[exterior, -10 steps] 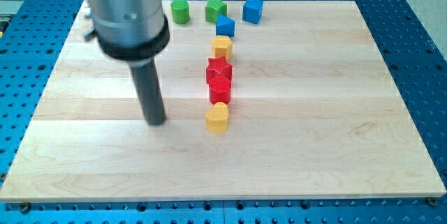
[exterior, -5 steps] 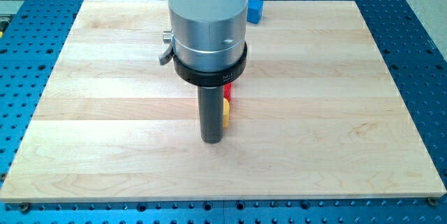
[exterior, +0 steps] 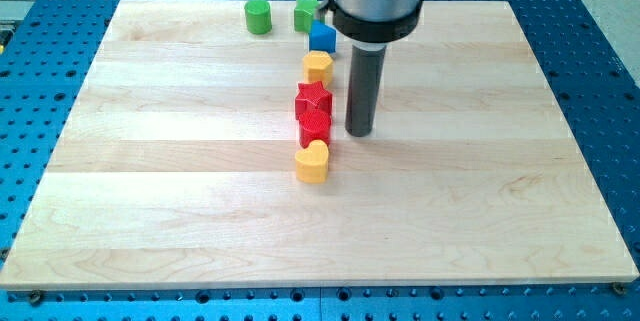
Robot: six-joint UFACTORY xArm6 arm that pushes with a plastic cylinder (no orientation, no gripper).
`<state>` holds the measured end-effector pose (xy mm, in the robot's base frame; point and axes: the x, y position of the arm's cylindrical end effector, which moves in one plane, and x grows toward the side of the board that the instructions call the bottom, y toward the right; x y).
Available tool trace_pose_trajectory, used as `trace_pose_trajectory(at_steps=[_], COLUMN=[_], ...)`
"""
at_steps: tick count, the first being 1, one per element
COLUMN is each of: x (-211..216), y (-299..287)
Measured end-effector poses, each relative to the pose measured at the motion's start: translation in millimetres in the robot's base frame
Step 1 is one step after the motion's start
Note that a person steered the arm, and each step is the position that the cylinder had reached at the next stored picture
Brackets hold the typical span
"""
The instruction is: Adjust all the yellow and red blocks in a vertical line
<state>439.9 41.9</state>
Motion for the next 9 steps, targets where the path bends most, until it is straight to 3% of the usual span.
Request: trace_pose_trajectory(at_steps=[5,7,8,9], x=[0,29,34,73], y=[-6,36,31,8])
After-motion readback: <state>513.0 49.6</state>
